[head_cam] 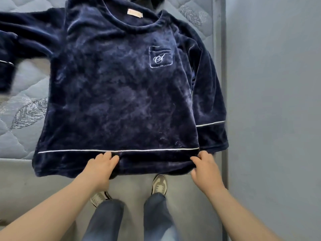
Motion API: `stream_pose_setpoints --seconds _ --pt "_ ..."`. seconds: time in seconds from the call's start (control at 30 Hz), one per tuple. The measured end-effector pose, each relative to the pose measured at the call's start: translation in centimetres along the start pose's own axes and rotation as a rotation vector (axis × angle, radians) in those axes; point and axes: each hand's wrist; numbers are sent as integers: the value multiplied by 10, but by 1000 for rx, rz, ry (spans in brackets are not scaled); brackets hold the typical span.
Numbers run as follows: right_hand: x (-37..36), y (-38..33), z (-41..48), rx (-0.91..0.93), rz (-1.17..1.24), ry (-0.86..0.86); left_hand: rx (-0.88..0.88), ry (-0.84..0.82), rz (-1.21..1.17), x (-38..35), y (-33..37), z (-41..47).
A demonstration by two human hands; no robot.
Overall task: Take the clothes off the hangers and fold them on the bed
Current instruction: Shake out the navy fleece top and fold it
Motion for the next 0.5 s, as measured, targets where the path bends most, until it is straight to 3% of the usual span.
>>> stream_pose_setpoints --seconds 0.1,0.2,0.3,0.5 --pt "0 -9 6 -20 113 17 10 -139 -30 3 8 5" --pt "7 -12 11 -73 151 183 -38 -179 -76 13 16 12" --pt "21 -12 16 -130 283 324 -49 -60 -268 26 27 16" --pt "68 -5 35 -153 422 399 -116 129 -430 78 55 11"
Point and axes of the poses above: each hand's wrist, its own z-axis towards the middle knuckle, its own x-axis out of the back of the hand, y = z × x, and after that the axes turned 12 degrees about x, right-handed
